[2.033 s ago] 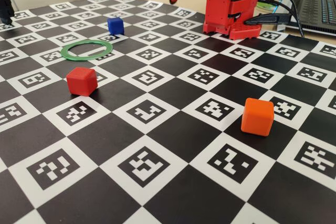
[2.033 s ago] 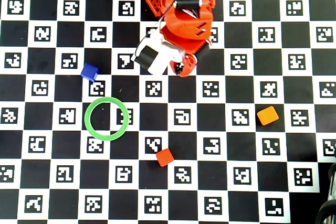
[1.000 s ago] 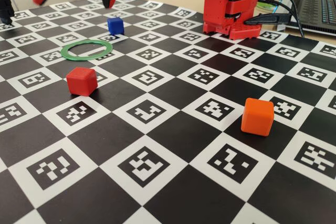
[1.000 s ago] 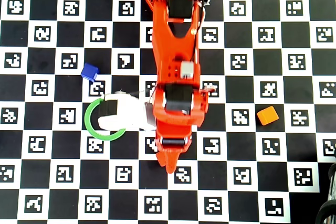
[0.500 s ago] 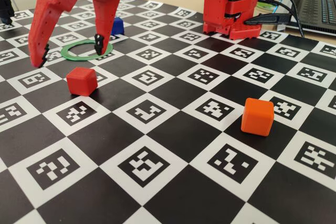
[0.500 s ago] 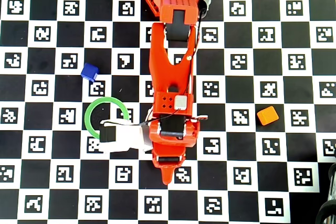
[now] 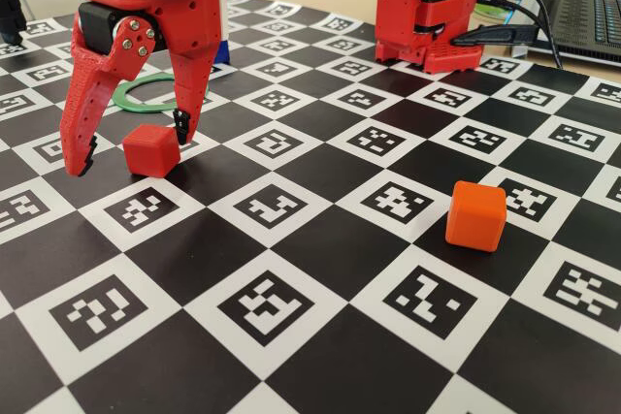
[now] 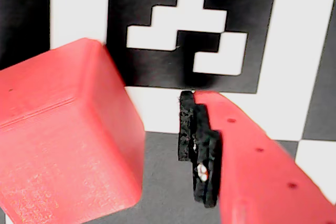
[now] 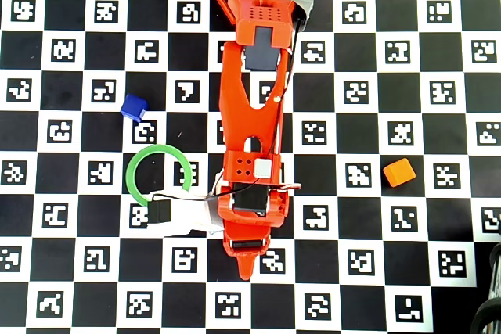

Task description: Grab the red cube then put it in the green circle then put the blue cube on top and finally the orange cube on top

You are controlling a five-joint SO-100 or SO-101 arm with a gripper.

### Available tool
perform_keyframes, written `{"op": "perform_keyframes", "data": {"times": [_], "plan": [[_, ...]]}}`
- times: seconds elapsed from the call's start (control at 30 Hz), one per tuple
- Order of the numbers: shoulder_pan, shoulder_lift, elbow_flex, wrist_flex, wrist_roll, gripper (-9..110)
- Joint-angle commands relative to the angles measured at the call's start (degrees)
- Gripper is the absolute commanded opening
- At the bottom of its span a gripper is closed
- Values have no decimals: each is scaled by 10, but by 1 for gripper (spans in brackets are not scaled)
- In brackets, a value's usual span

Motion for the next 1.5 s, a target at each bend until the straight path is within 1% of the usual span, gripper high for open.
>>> {"op": "perform_keyframes", "data": {"times": [0.0, 0.67, 0.83, 1.17, 1.33, 1.47], "plan": [[5, 25, -11, -5, -15, 48], [-9, 25, -5, -30, -199, 46], [-14, 25, -2, -30, -221, 46], [-15, 31, 11, -36, -226, 45], [-13, 36, 18, -50, -223, 38], [-10, 38, 18, -61, -218, 31]]}}
